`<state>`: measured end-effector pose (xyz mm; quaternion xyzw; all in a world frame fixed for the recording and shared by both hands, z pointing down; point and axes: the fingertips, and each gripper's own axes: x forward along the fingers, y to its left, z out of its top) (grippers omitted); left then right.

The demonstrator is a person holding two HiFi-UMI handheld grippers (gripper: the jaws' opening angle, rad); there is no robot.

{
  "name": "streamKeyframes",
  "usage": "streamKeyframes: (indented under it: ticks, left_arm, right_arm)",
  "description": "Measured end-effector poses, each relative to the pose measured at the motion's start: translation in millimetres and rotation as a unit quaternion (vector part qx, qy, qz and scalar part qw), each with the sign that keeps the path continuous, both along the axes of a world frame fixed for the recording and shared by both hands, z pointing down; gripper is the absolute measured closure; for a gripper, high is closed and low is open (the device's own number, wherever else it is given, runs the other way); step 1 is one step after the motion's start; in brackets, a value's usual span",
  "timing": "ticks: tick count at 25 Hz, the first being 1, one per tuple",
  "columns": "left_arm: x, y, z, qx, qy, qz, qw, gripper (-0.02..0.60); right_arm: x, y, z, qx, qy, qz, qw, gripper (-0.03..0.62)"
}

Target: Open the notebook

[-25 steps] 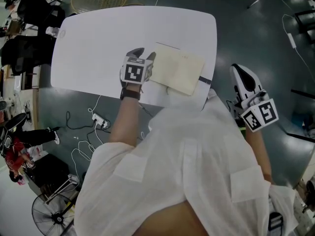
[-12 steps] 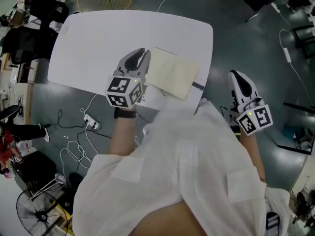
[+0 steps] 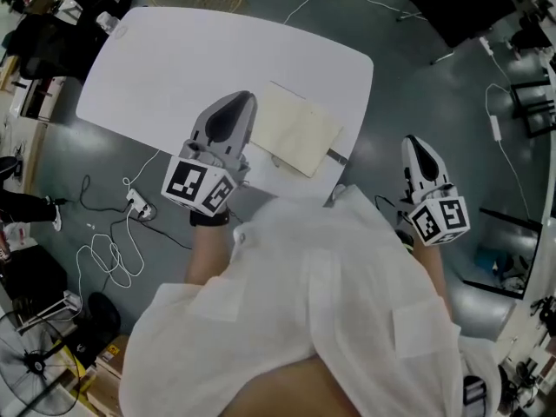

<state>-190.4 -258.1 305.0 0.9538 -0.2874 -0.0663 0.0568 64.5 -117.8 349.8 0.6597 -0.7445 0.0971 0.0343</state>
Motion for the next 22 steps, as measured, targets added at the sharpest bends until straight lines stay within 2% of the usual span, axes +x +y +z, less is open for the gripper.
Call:
streamKeyframes:
  ticks: [9,22]
  left_arm:
    - [-22,20,1,0.005,0.008,-0.014,0.9999,0.554]
    - [-22,36,6,0.012,0.004,-0.006,0.9999,0.554]
  right_arm:
    - [-15,2,-3,-0.002,0.009,-0.025,1.0,0.592]
    - [-26,8,2,-0.006,0.009,-0.039,0.999,0.592]
